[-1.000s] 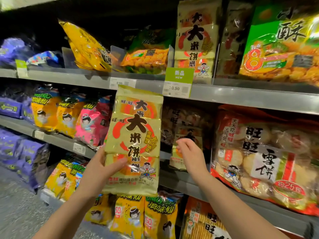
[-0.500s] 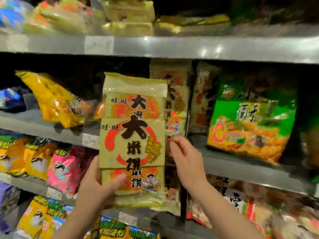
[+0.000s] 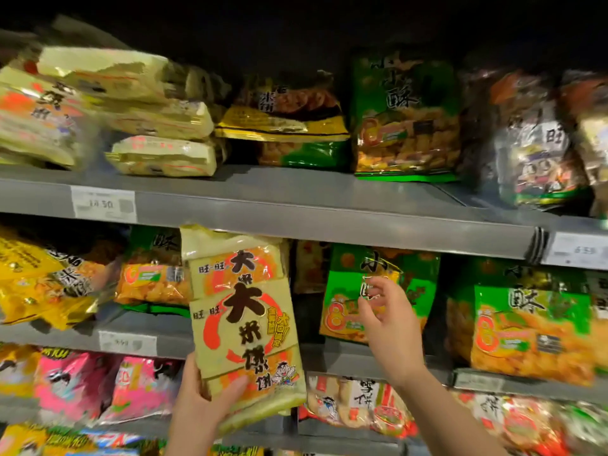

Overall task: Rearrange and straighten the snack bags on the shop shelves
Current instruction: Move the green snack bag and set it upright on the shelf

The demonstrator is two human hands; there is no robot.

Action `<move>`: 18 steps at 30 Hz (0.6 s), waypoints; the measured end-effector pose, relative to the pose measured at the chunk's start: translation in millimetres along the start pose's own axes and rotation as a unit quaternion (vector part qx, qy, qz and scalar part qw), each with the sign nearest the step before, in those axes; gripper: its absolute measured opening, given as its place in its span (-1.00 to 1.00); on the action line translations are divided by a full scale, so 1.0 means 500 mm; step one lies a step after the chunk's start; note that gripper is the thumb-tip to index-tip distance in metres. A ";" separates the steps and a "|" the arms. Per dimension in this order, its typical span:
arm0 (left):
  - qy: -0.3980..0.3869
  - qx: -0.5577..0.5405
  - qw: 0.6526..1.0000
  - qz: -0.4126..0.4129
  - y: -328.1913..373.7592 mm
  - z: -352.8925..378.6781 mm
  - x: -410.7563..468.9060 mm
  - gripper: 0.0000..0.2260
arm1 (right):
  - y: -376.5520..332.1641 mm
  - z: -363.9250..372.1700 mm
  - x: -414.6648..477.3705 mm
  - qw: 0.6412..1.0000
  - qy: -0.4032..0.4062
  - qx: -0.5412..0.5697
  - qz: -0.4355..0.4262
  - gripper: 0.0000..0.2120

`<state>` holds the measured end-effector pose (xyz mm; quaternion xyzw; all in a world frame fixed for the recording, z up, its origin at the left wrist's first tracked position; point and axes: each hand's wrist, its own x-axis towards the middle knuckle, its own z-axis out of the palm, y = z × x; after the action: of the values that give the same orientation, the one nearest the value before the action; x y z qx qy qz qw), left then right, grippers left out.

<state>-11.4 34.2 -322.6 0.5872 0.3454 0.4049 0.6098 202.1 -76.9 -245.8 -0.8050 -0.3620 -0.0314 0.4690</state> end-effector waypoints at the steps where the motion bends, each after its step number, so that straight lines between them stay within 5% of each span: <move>1: -0.002 -0.001 1.000 -0.007 0.000 0.007 -0.006 -0.47 | 0.008 -0.005 -0.002 1.000 -0.003 -0.014 0.014 -0.69; 10: -0.042 -0.010 0.997 -0.066 -0.010 0.083 -0.027 -0.56 | 0.079 -0.011 -0.020 0.993 0.014 -0.102 0.065 -0.61; 15: -0.050 -0.011 0.997 -0.059 0.013 0.121 -0.012 -0.57 | 0.124 -0.027 -0.026 0.983 0.045 -0.100 0.144 -0.31; 18: -0.046 -0.009 0.997 -0.055 0.024 0.144 0.004 -0.60 | 0.150 -0.025 -0.023 0.981 0.007 0.018 0.193 -0.04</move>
<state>53.2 4.4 -305.3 0.5798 0.3446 0.3467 0.6518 243.1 -115.7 -298.4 -0.8509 -0.1974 0.0605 0.4831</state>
